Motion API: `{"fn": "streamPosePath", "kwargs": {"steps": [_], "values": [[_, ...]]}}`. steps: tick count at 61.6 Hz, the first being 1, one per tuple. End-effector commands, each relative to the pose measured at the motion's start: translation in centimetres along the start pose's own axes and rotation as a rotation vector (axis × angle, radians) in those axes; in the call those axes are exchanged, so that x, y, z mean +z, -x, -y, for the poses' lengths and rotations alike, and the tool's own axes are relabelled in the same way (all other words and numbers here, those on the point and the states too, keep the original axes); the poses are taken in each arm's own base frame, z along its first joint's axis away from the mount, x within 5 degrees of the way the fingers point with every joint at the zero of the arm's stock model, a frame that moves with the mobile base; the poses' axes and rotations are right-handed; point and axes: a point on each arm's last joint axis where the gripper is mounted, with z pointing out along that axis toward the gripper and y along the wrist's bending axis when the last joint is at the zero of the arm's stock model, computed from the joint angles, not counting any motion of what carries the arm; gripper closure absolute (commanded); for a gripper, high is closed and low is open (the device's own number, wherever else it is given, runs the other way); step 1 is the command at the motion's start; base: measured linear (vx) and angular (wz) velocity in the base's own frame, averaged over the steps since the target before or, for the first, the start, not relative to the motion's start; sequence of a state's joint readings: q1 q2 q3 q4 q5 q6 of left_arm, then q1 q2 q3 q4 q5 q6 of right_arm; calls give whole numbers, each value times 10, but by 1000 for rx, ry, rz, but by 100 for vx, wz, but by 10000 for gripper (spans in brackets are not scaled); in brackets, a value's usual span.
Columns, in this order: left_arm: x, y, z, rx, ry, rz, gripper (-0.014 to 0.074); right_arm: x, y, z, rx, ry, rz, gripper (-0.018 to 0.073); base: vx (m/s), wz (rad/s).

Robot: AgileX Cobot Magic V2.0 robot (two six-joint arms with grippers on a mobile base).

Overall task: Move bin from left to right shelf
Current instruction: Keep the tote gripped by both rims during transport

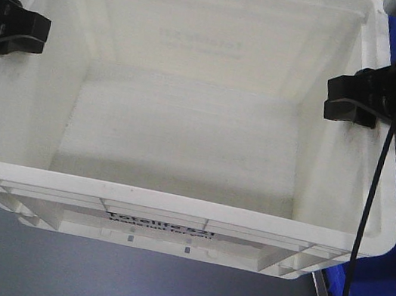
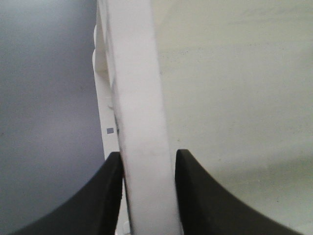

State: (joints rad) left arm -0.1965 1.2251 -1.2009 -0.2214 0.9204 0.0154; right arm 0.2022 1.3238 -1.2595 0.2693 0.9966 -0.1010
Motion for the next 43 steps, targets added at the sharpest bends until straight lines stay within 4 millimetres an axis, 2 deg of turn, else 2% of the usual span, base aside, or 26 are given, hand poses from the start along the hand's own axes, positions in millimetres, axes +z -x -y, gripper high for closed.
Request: {"fn": "streamPosePath", "kwargs": {"steps": [1, 43], "values": [[-24, 15, 8, 51, -26, 181, 604, -21, 12, 0, -47, -33, 146, 564, 44, 6], [-24, 15, 8, 51, -26, 181, 604, -21, 12, 0, -48, -35, 146, 564, 46, 16]]}}
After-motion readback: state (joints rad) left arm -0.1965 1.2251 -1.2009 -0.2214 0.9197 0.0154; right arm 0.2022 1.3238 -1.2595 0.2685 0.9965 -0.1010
